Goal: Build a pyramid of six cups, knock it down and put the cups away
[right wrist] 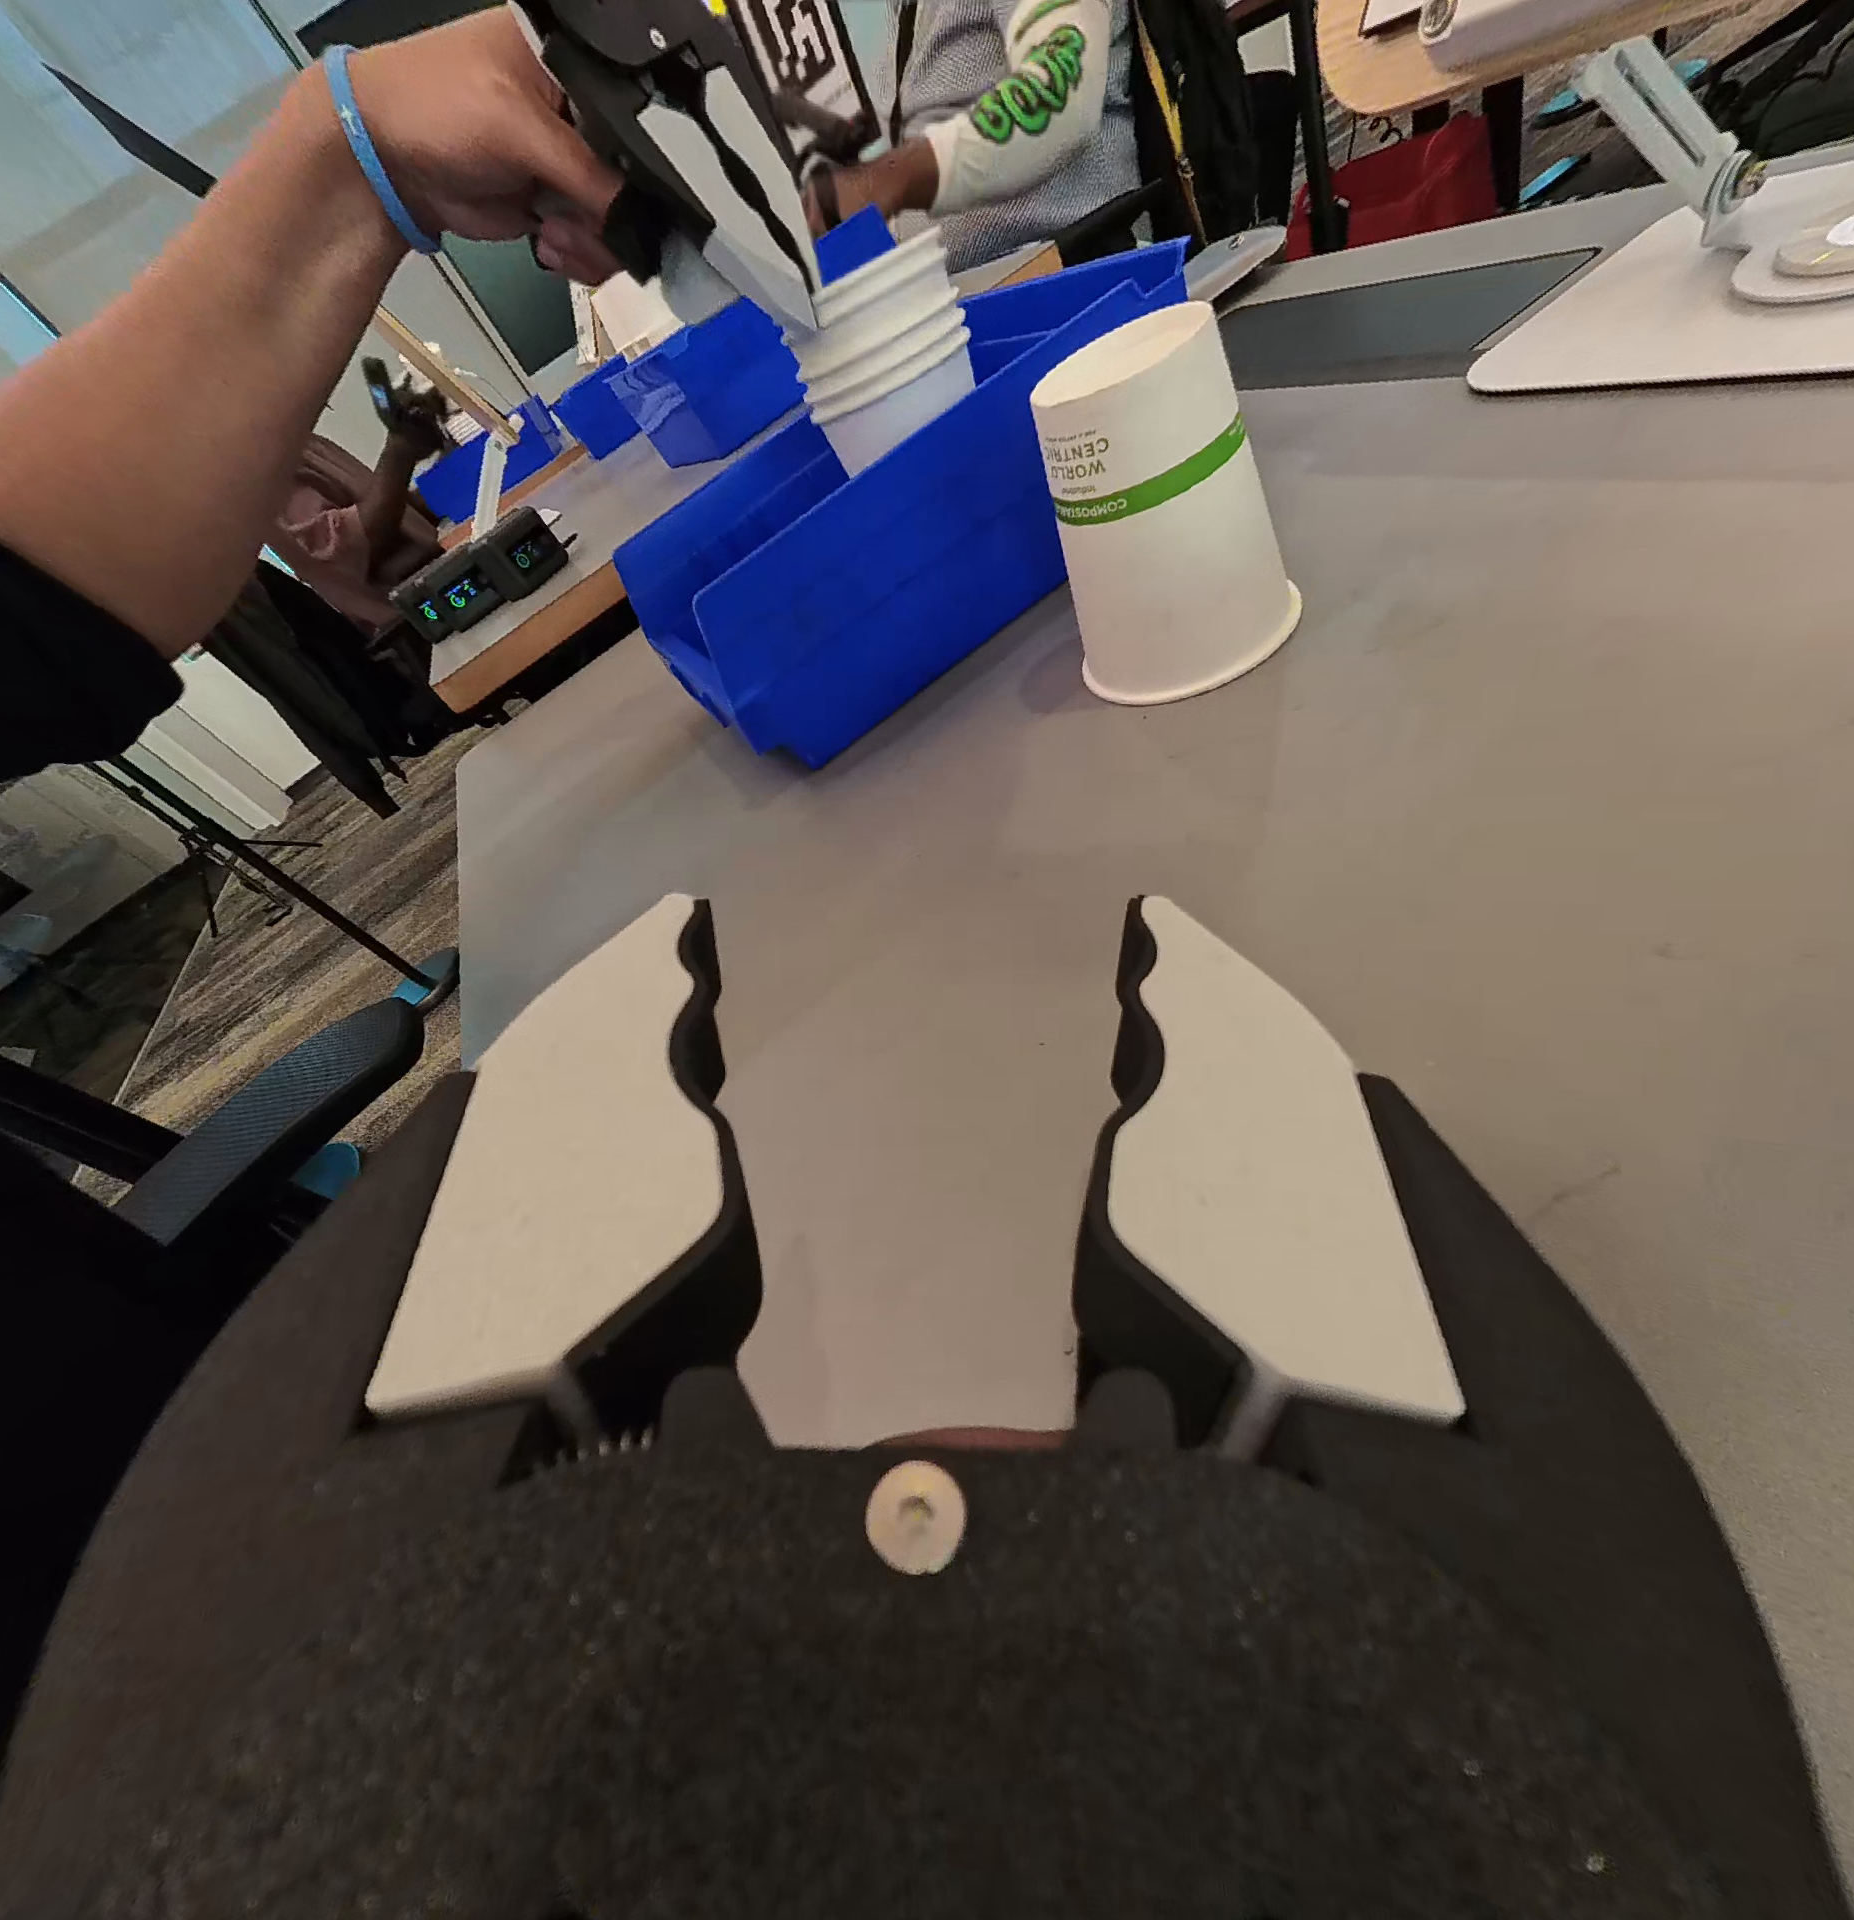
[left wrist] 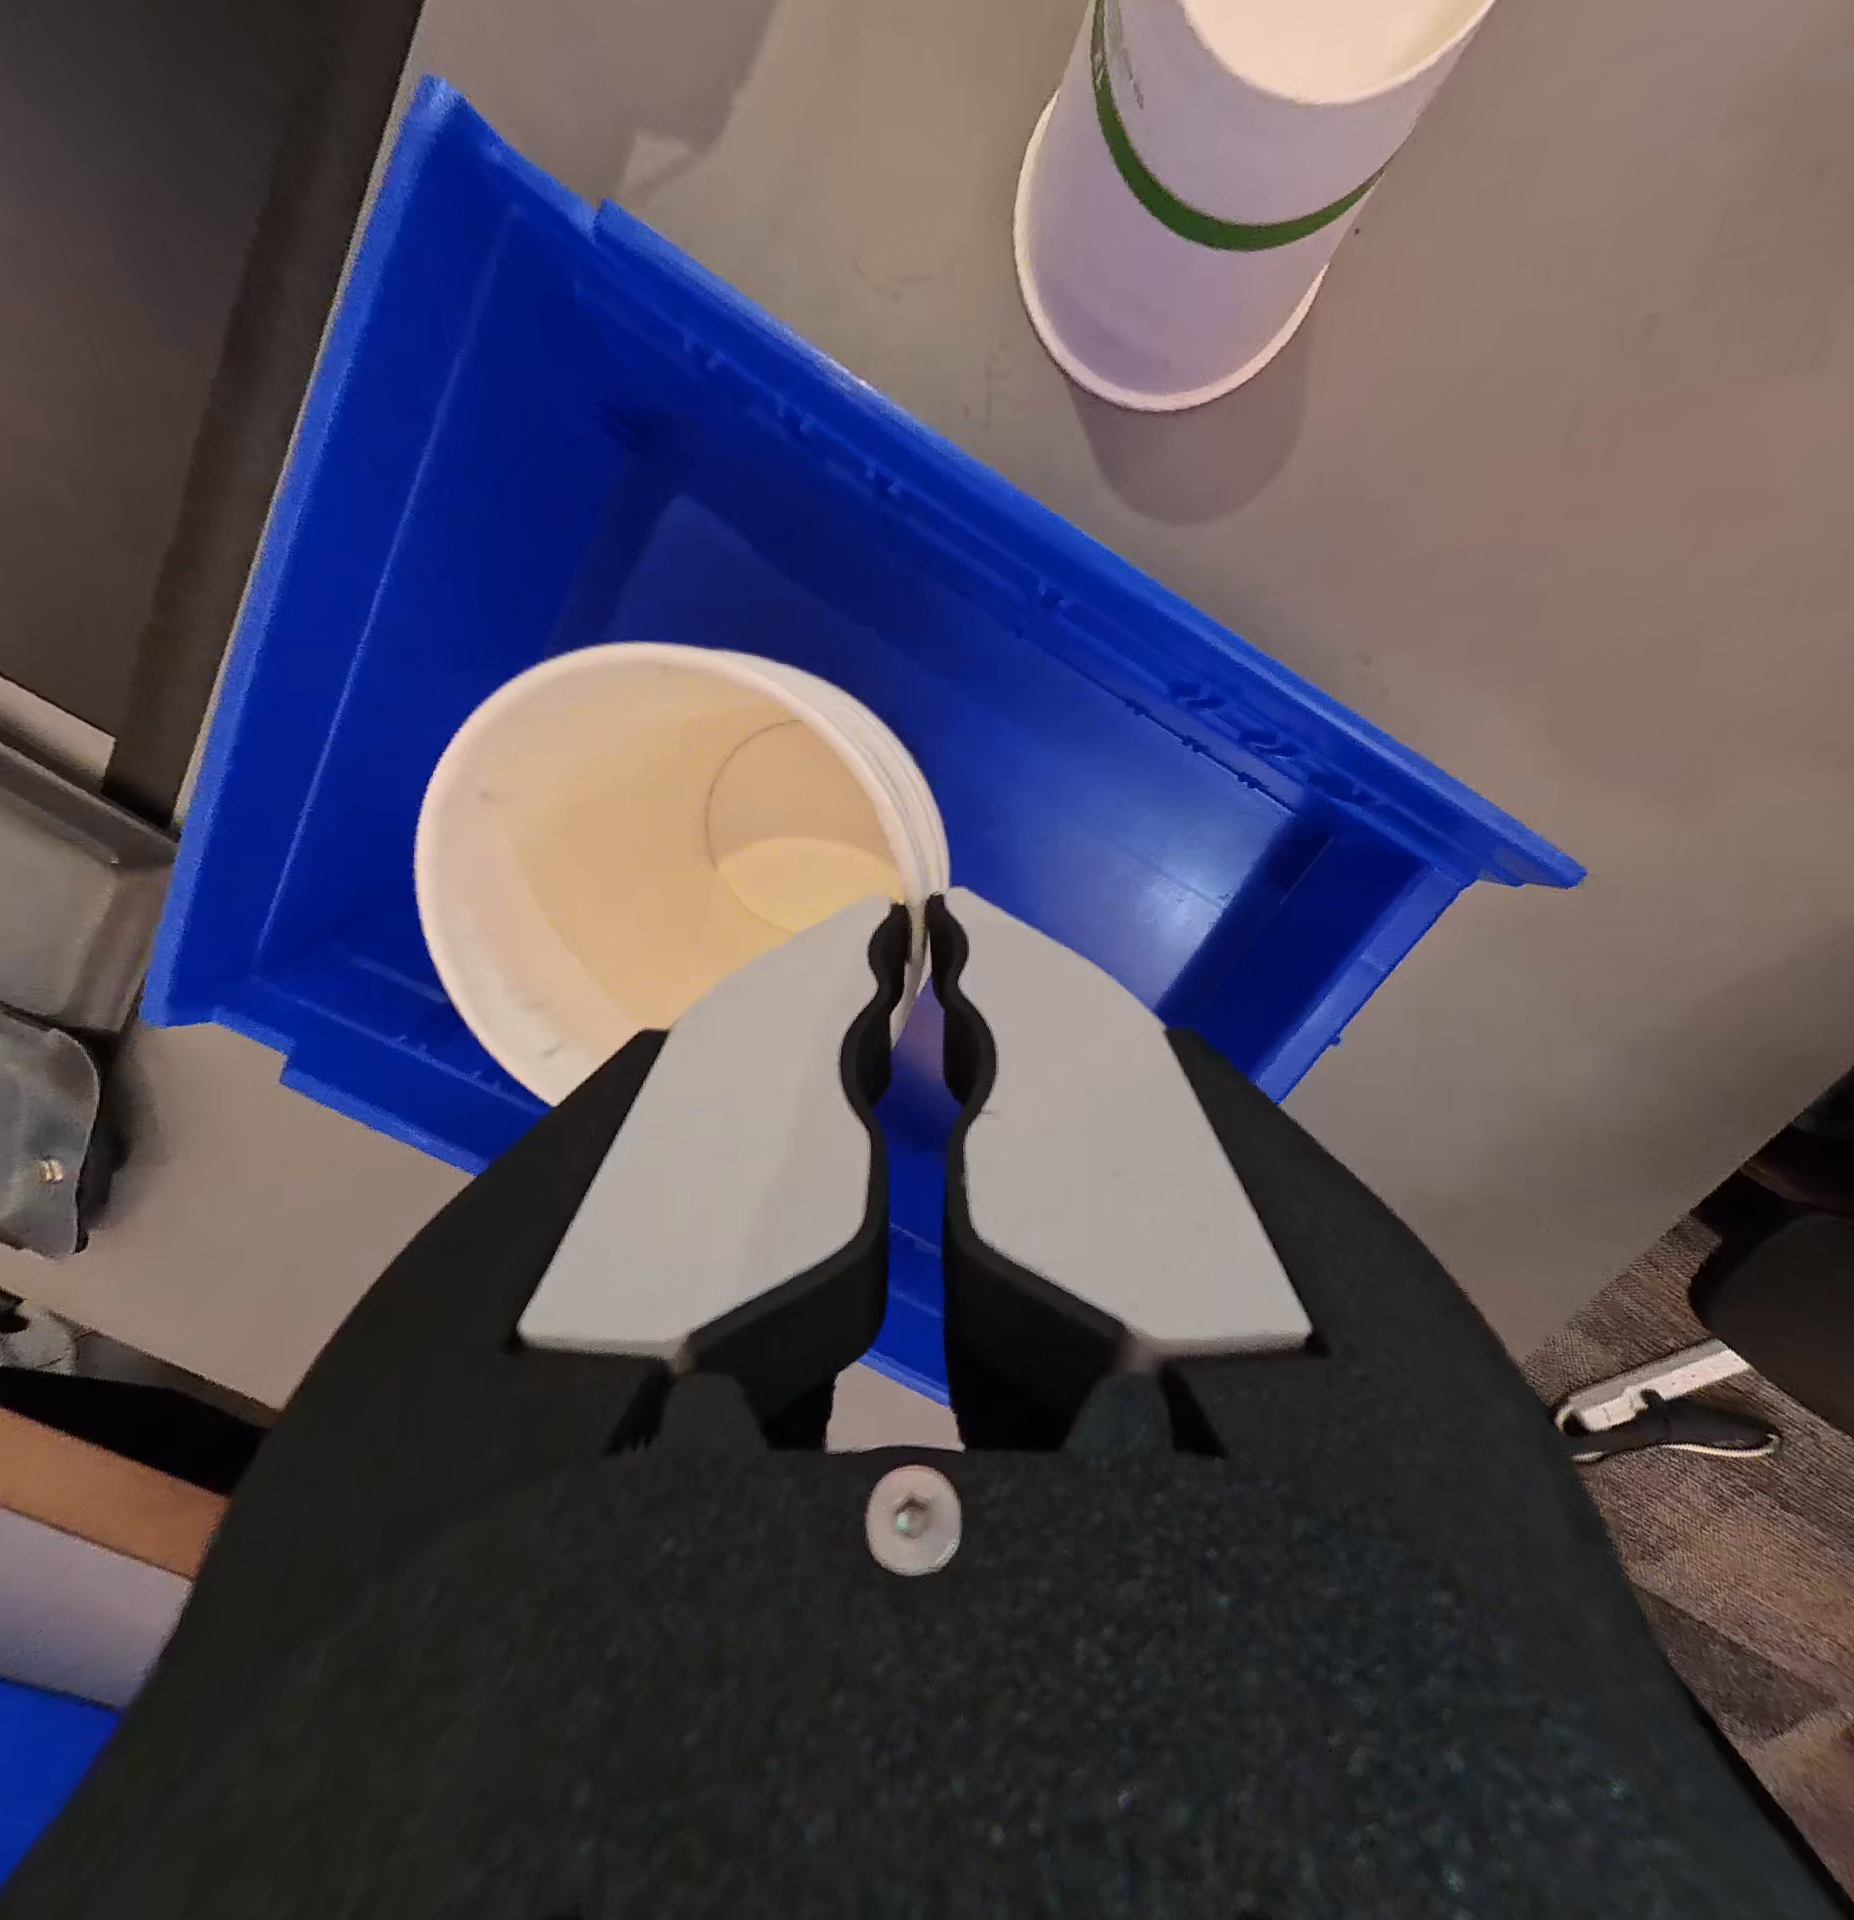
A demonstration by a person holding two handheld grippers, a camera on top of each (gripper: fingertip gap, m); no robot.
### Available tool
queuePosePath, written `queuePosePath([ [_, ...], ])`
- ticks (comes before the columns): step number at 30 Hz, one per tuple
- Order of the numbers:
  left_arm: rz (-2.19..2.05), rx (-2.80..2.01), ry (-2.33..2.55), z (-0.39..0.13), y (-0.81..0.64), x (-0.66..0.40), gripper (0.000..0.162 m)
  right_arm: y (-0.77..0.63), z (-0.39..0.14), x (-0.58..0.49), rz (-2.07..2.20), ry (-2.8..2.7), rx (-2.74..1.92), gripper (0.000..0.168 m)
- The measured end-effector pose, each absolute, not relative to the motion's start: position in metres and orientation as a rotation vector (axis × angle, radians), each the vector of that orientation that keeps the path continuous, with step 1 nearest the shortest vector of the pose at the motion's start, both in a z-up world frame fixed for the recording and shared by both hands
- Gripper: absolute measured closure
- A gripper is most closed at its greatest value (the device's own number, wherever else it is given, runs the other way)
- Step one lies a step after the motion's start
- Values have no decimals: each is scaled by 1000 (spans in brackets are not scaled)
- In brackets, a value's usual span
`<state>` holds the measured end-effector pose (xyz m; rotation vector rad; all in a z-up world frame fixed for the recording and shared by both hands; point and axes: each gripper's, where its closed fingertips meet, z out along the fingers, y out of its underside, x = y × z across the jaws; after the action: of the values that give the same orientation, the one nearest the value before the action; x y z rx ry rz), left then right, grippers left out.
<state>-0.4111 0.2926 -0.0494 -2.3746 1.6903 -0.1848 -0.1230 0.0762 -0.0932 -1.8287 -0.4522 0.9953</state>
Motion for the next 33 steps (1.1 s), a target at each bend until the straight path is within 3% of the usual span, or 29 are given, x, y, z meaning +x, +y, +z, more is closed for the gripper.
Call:
queuePosePath([
  [13, -225, -2388, 1722, -53, 276, -413, 157, 73, -93, -128, 1000, -476, -1830, 95],
  [15, -218, -2383, 1705, -53, 278, -411, 152, 72, -93, -128, 1000, -480, -1830, 95],
  [17, -226, -2383, 1714, -53, 277, -410, 158, 72, -92, -128, 998, -482, -1831, 95],
  [27, -195, -2375, 1730, -52, 278, -409, 159, 71, -92, -128, 998, -487, -1832, 96],
  [33, -173, -2314, 1688, -22, 284, -409, 159, 72, -92, -126, 1001, -479, -1834, 97],
])
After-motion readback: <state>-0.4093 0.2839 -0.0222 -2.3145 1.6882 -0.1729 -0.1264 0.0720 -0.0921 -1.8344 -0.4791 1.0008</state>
